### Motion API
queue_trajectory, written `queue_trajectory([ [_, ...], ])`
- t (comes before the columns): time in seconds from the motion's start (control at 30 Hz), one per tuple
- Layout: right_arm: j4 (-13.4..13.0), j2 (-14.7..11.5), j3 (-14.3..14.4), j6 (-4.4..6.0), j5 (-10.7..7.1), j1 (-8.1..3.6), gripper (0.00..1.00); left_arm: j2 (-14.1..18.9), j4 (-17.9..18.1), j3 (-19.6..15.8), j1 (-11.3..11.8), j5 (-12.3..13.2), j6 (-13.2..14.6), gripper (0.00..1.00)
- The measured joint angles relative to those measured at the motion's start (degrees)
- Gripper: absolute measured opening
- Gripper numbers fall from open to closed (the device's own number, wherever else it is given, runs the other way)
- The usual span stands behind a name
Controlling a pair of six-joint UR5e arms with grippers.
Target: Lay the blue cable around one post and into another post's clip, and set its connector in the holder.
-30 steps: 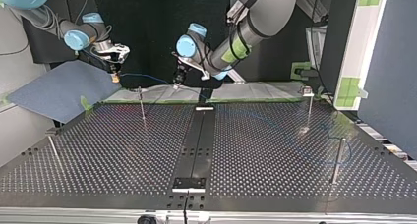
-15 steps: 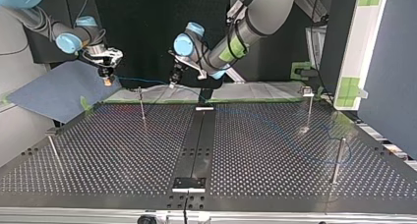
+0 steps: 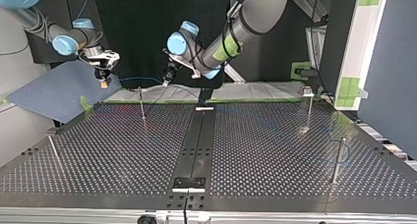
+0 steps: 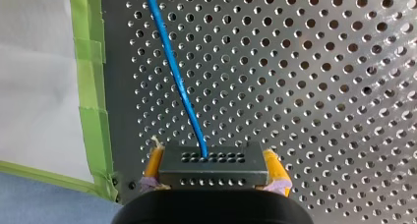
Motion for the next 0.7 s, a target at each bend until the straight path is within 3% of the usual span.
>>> queue_trajectory([
  [0.5,-0.1,0.0,-0.8,1.45,-0.05,-0.79,0.00,-0.7,-1.6,1.2,0.5,0.0,-1.6,0.03],
  [0.7,0.6,0.0,-1.6,1.37,-0.24,-0.80,0.00,-0.7,-1.6,1.3,0.8,0.2,-1.7,0.03],
])
